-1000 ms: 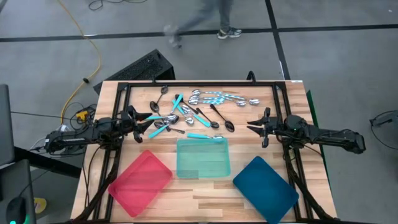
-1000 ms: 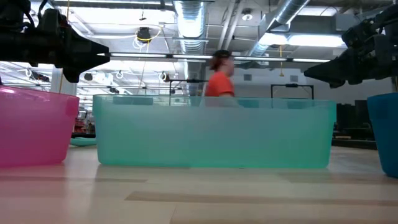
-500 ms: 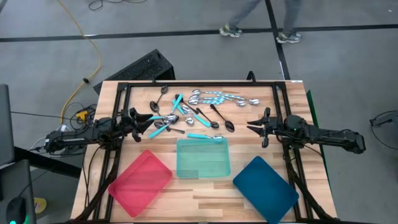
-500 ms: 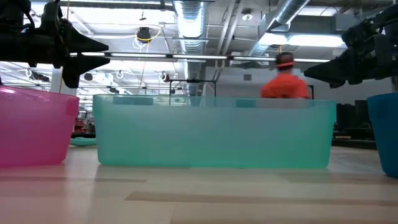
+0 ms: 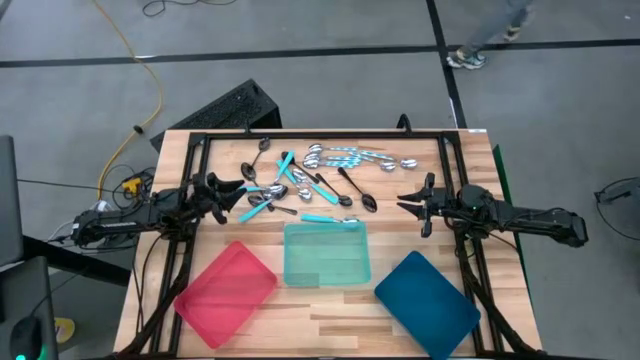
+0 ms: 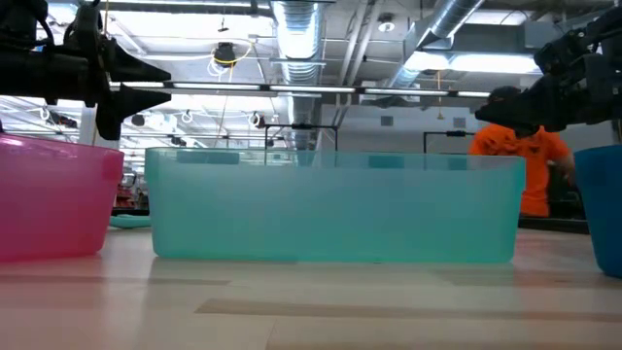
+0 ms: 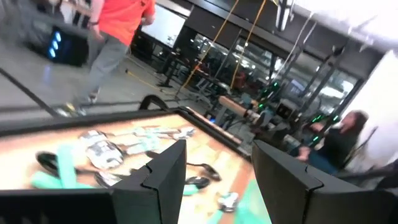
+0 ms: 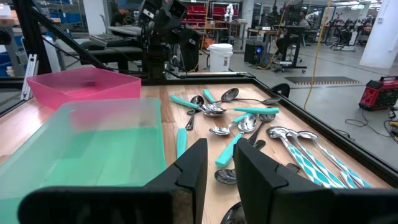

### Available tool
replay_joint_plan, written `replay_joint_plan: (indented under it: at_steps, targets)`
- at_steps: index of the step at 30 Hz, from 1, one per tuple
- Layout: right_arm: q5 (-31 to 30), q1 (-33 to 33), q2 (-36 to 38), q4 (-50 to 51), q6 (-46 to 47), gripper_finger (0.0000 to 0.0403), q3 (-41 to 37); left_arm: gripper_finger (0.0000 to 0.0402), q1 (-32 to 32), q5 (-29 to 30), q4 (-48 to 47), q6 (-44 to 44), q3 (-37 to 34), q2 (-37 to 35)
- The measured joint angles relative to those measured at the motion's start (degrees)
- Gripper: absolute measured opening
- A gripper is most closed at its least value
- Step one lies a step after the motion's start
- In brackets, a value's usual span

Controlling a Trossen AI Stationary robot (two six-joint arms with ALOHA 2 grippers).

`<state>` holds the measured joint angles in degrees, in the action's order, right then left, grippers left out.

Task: Sort silverware by color (type)

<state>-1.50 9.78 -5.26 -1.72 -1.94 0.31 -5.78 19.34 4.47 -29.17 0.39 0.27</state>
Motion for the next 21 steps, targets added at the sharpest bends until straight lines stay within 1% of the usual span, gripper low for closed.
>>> replay_joint_plan:
  at_steps: [2, 14, 18, 21]
  targets:
    - [0.0, 0.0, 0.0, 0.0, 0.0, 0.0103, 0.0, 0.0167, 0.0, 0.0, 0.0, -1.7, 0.0, 0.0]
    - [0.0, 0.0, 0.0, 0.0, 0.0, 0.0103, 0.0, 0.0167, 0.0, 0.7, 0.0, -0.8, 0.0, 0.0]
    - [0.0, 0.0, 0.0, 0.0, 0.0, 0.0103, 0.0, 0.0167, 0.0, 1.7, 0.0, 7.8, 0.0, 0.1]
    - [0.0, 0.0, 0.0, 0.0, 0.0, 0.0103, 0.0, 0.0167, 0.0, 2.9, 0.2, 8.6, 0.0, 0.1]
